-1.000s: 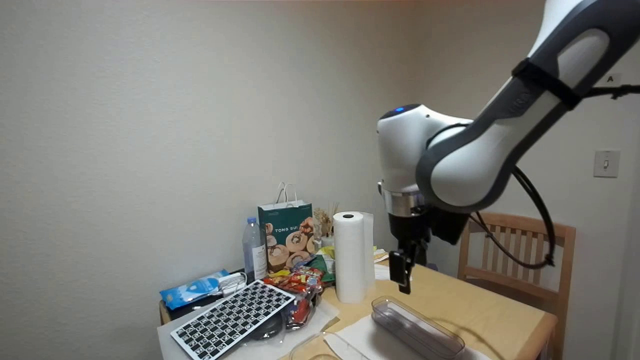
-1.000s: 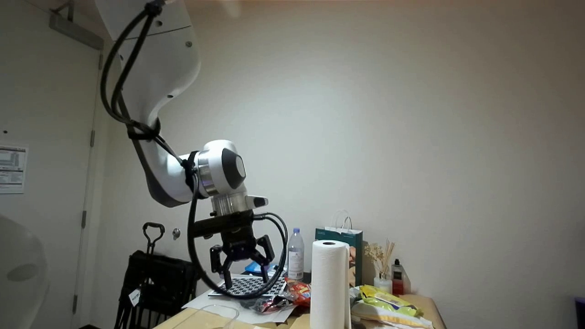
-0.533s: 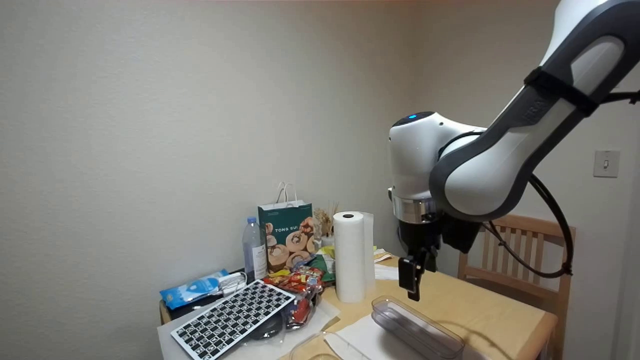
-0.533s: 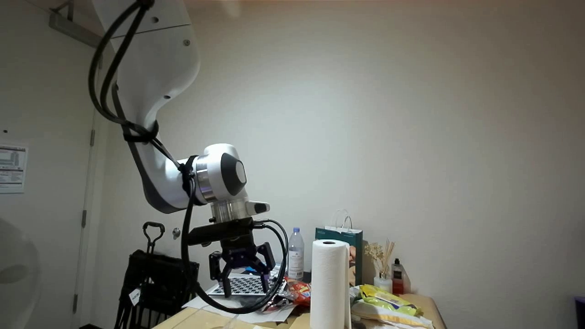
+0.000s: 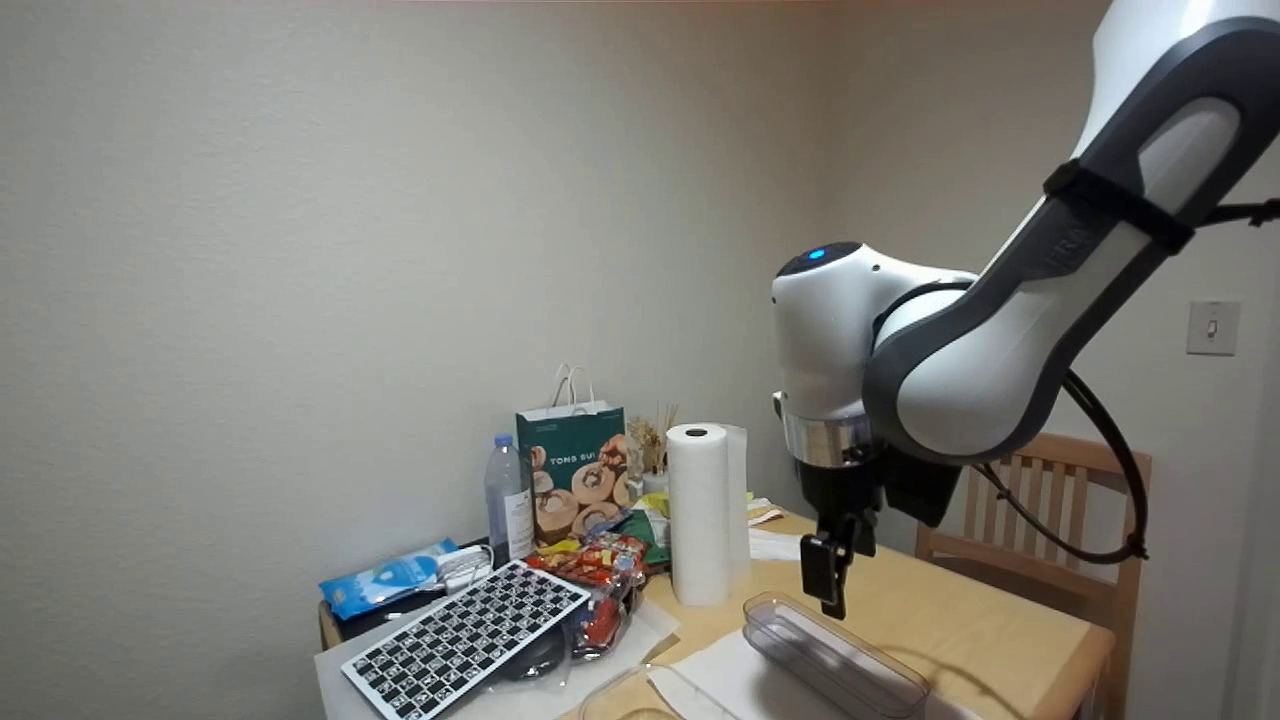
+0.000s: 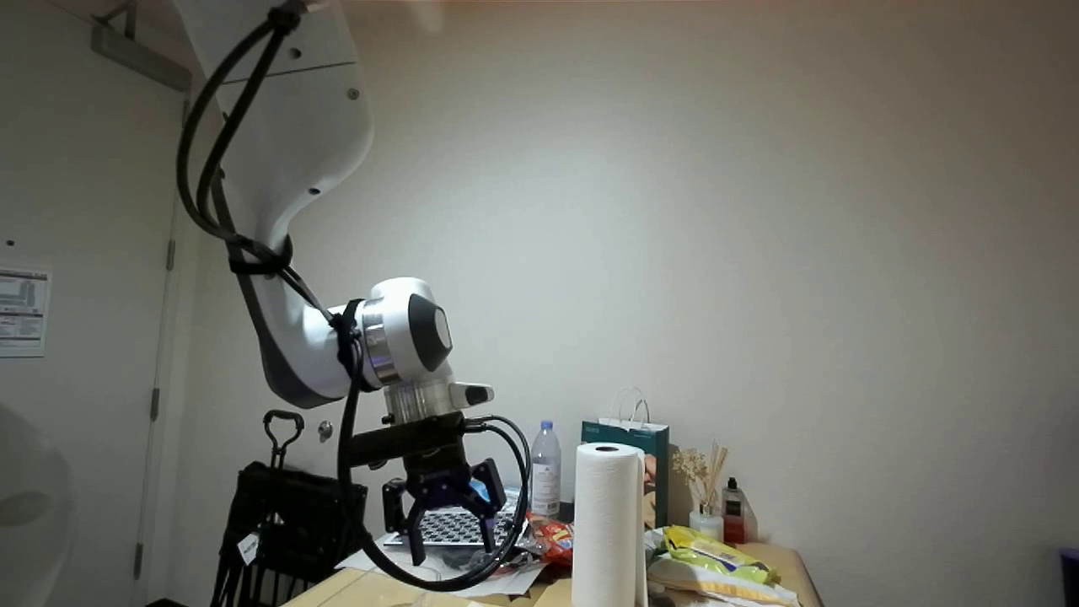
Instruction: Move the clear bowl on the left to the left and the bowl on the right to the right
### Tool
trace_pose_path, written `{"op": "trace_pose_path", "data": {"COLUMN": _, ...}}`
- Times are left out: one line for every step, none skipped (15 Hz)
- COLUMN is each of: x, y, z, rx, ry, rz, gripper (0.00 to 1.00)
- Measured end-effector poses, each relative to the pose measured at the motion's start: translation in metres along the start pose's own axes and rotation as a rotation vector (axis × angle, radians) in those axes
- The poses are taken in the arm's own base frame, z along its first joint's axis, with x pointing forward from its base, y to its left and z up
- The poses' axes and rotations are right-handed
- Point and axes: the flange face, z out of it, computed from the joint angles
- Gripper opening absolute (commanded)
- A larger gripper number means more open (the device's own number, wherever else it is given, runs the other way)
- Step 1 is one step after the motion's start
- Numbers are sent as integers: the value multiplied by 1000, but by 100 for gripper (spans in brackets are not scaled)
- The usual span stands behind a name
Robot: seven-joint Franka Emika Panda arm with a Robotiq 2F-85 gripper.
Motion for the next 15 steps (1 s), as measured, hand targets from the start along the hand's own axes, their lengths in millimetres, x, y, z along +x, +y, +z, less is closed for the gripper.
{"op": "trace_pose_path", "data": {"x": 0, "y": -5, "z": 8, "rx": 3, "ry": -14, "rz": -8, "gripper": 100}}
{"op": "trace_pose_path", "data": {"x": 0, "y": -10, "z": 15, "rx": 9, "ry": -22, "rz": -18, "gripper": 100}}
{"op": "trace_pose_path", "data": {"x": 2, "y": -17, "z": 21, "rx": 16, "ry": -22, "rz": -31, "gripper": 100}}
{"op": "trace_pose_path", "data": {"x": 6, "y": -24, "z": 25, "rx": 24, "ry": -15, "rz": -44, "gripper": 100}}
{"op": "trace_pose_path", "data": {"x": 11, "y": -34, "z": 27, "rx": 32, "ry": -4, "rz": -57, "gripper": 100}}
{"op": "trace_pose_path", "data": {"x": 16, "y": -45, "z": 29, "rx": 38, "ry": 10, "rz": -67, "gripper": 100}}
{"op": "trace_pose_path", "data": {"x": 21, "y": -55, "z": 29, "rx": 39, "ry": 21, "rz": -72, "gripper": 100}}
{"op": "trace_pose_path", "data": {"x": 27, "y": -64, "z": 29, "rx": 33, "ry": 30, "rz": -67, "gripper": 100}}
{"op": "trace_pose_path", "data": {"x": 33, "y": -71, "z": 29, "rx": 12, "ry": 37, "rz": -47, "gripper": 100}}
{"op": "trace_pose_path", "data": {"x": 38, "y": -75, "z": 30, "rx": -22, "ry": 35, "rz": -22, "gripper": 100}}
{"op": "trace_pose_path", "data": {"x": 43, "y": -78, "z": 31, "rx": -47, "ry": 30, "rz": -6, "gripper": 100}}
{"op": "trace_pose_path", "data": {"x": 46, "y": -78, "z": 31, "rx": -57, "ry": 27, "rz": 2, "gripper": 100}}
{"op": "trace_pose_path", "data": {"x": 48, "y": -77, "z": 31, "rx": -60, "ry": 26, "rz": 4, "gripper": 100}}
{"op": "trace_pose_path", "data": {"x": 49, "y": -76, "z": 32, "rx": -61, "ry": 25, "rz": 7, "gripper": 100}}
{"op": "trace_pose_path", "data": {"x": 49, "y": -76, "z": 32, "rx": -61, "ry": 25, "rz": 7, "gripper": 100}}
